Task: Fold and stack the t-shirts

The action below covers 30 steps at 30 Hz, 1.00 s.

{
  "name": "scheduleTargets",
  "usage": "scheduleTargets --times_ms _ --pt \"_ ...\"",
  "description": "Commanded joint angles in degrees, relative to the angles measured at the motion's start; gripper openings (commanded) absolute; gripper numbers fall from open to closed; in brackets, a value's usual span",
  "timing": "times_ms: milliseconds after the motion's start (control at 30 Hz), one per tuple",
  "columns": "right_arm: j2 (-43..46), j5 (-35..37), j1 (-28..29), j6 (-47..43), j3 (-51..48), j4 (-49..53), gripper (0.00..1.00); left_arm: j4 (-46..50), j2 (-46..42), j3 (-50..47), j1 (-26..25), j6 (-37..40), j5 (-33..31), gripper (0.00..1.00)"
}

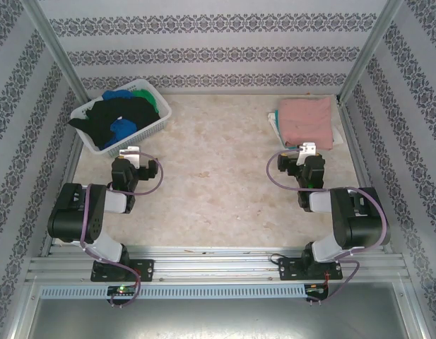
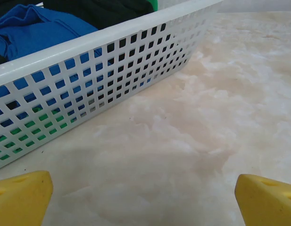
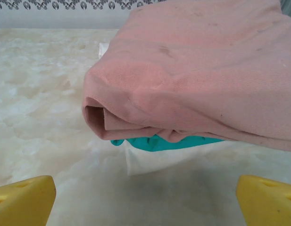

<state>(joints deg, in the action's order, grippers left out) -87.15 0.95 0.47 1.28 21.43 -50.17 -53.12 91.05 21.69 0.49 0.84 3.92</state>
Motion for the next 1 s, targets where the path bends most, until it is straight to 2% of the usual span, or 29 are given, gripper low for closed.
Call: scheduleTargets --times_ms 0,867,967 --pt "0.6 -1.3 -0.3 0.3 0.9 -0.5 0.98 0.7 -0.2 1.1 0.7 -0.8 0.3 1.00" --pt "0.6 -1.0 0.0 0.2 1.0 -0.4 0.98 0.5 -0.3 1.0 0.7 -0.8 0.1 1.00" --pt "0.7 -1.0 -0.1 0.2 0.8 -0.6 0.98 6.0 -4.6 2.3 0.1 0.0 -0.1 1.00"
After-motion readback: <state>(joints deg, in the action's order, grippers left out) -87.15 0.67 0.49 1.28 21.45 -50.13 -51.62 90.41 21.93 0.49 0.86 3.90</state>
